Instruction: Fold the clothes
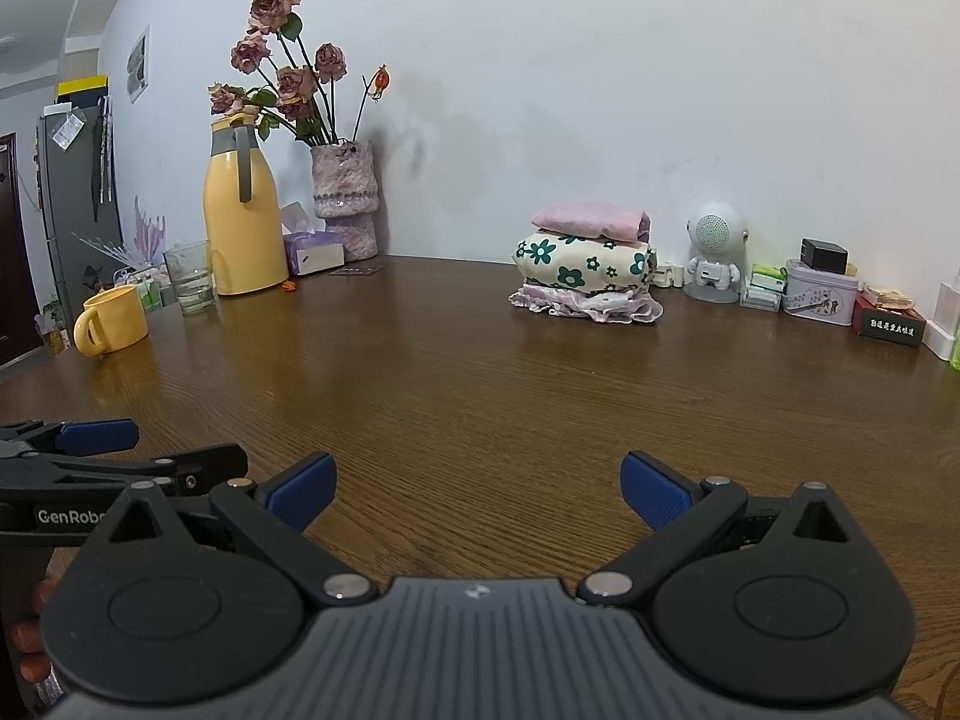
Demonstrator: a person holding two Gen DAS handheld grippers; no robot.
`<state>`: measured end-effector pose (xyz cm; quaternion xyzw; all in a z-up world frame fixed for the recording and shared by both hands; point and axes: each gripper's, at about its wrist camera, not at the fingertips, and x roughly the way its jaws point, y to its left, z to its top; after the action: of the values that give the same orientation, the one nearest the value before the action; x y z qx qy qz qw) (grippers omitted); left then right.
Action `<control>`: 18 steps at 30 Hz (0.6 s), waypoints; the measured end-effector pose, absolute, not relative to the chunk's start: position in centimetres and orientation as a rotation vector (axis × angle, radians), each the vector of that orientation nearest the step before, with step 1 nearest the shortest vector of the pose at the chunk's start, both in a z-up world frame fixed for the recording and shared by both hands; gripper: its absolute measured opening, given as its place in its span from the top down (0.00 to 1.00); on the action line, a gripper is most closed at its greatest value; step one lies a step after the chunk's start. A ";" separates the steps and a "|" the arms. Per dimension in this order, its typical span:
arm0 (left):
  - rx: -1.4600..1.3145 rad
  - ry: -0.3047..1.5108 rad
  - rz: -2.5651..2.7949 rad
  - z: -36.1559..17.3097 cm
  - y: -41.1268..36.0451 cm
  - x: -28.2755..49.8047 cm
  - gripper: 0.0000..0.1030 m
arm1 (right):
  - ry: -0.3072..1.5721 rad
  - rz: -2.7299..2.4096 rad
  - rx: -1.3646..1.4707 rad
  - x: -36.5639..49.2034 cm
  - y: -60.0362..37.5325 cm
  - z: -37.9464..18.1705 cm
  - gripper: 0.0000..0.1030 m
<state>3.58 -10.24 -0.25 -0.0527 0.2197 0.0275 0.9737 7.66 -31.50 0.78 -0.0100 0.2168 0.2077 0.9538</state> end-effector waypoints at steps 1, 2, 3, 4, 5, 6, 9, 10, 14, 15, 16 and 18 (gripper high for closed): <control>-0.106 0.443 0.056 -0.2 -10.3 3.6 0.00 | 0.440 0.422 -0.020 7.6 -31.5 0.8 0.00; -0.104 0.442 0.056 -0.2 -10.3 3.6 0.00 | 0.440 0.421 -0.021 7.6 -31.5 0.8 0.00; -0.104 0.443 0.057 -0.2 -10.3 3.6 0.00 | 0.440 0.421 -0.021 7.6 -31.5 0.8 0.00; -0.104 0.443 0.056 -0.2 -10.3 3.6 0.00 | 0.440 0.420 -0.021 7.6 -31.5 0.8 0.00; -0.104 0.443 0.056 -0.2 -10.3 3.6 0.00 | 0.440 0.420 -0.020 7.6 -31.5 0.8 0.00; -0.103 0.443 0.056 -0.2 -10.3 3.6 0.00 | 0.441 0.420 -0.019 7.6 -31.5 0.8 0.00; -0.100 0.443 0.055 -0.2 -10.4 3.6 0.00 | 0.440 0.418 -0.018 7.7 -31.5 0.8 0.00; -0.098 0.443 0.055 -0.2 -10.4 3.5 0.00 | 0.440 0.418 -0.017 7.7 -31.6 0.8 0.00; -0.095 0.442 0.051 -0.2 -10.5 3.5 0.00 | 0.443 0.419 -0.016 7.8 -31.6 0.8 0.00; -0.094 0.441 0.051 -0.2 -10.5 3.5 0.00 | 0.444 0.418 -0.016 7.8 -31.6 0.8 0.00; -0.093 0.440 0.051 -0.2 -10.5 3.5 0.00 | 0.445 0.418 -0.015 7.8 -31.6 0.7 0.00; -0.091 0.439 0.050 -0.2 -10.6 3.4 0.00 | 0.446 0.418 -0.015 7.8 -31.6 0.7 0.00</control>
<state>3.45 -10.56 -0.17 -0.0450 0.2178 0.0249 0.9746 7.84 -31.64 0.74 -0.0074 0.2197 0.2058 0.9536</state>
